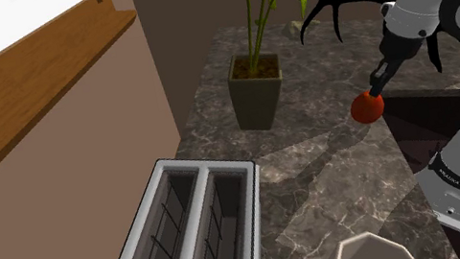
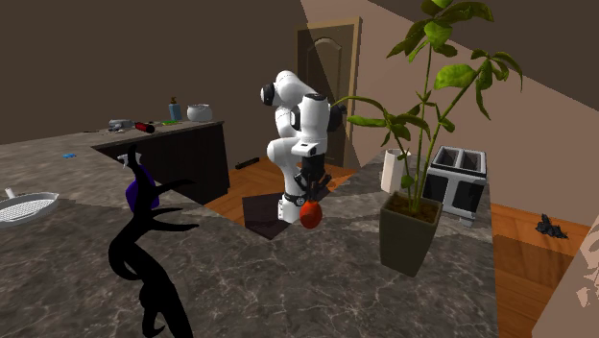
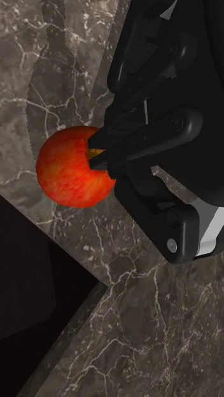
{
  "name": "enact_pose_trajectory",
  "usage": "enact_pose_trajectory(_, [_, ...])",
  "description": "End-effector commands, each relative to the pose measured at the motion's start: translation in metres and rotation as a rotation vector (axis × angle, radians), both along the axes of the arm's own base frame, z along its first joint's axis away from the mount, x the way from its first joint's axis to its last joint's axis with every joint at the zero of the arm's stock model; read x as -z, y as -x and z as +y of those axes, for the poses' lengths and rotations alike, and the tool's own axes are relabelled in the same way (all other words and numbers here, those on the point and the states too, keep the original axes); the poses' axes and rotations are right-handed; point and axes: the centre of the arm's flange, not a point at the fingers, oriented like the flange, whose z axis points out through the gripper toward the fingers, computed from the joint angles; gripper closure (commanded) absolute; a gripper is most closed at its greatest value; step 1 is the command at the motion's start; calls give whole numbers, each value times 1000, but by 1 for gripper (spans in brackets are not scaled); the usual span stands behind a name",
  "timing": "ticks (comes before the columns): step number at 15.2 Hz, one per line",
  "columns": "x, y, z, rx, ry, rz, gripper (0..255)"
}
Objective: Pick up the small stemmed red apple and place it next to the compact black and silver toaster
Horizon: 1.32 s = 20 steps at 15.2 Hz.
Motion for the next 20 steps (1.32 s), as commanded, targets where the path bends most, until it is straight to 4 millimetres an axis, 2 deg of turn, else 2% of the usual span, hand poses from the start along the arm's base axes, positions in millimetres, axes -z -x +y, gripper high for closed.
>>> enact_pose_trajectory(1, [1,0,0,0,0,3,255])
enact_pose_trajectory(6, [1,0,0,0,0,3,255])
enact_pose_trajectory(20, [-73,0,0,0,0,3,255])
